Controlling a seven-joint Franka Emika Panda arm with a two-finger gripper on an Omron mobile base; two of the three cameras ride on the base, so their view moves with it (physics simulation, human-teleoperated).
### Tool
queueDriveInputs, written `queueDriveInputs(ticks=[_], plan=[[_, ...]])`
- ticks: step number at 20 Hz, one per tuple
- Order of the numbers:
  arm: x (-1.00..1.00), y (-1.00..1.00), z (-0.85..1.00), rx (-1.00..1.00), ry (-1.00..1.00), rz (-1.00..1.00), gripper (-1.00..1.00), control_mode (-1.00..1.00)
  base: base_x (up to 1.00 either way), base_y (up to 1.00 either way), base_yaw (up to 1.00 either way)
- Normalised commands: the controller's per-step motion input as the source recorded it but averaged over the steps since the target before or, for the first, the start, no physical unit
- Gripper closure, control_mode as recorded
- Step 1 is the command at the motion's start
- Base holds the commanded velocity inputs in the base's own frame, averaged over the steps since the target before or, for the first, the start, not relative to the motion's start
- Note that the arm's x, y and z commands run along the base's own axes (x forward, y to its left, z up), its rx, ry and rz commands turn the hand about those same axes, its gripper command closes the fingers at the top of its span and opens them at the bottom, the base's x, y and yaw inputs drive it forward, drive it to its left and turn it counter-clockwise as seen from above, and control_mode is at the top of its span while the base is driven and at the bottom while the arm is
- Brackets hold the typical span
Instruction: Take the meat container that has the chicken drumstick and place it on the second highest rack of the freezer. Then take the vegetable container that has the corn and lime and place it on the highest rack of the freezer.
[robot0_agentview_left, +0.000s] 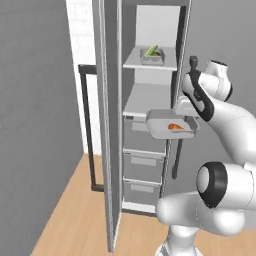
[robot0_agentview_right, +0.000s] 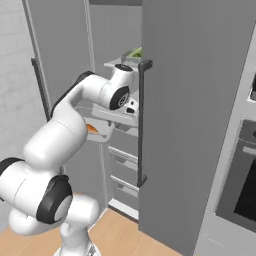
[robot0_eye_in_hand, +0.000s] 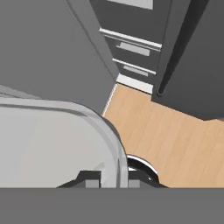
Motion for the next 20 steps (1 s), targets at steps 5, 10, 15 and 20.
queueDriveInputs(ticks=[5,10,15,20], plan=[[0.0,0.0,0.0,0.0,0.0,0.0,1.0,1.0,0.79,0.37,-0.28],[0.0,0.0,0.0,0.0,0.0,0.0,1.0,1.0,0.37,0.42,-0.16],[0.0,0.0,0.0,0.0,0.0,0.0,1.0,1.0,-0.02,0.41,-0.17],[0.08,0.02,-0.15,-0.03,-0.07,-0.33,1.0,-1.0,0.0,0.0,0.0]])
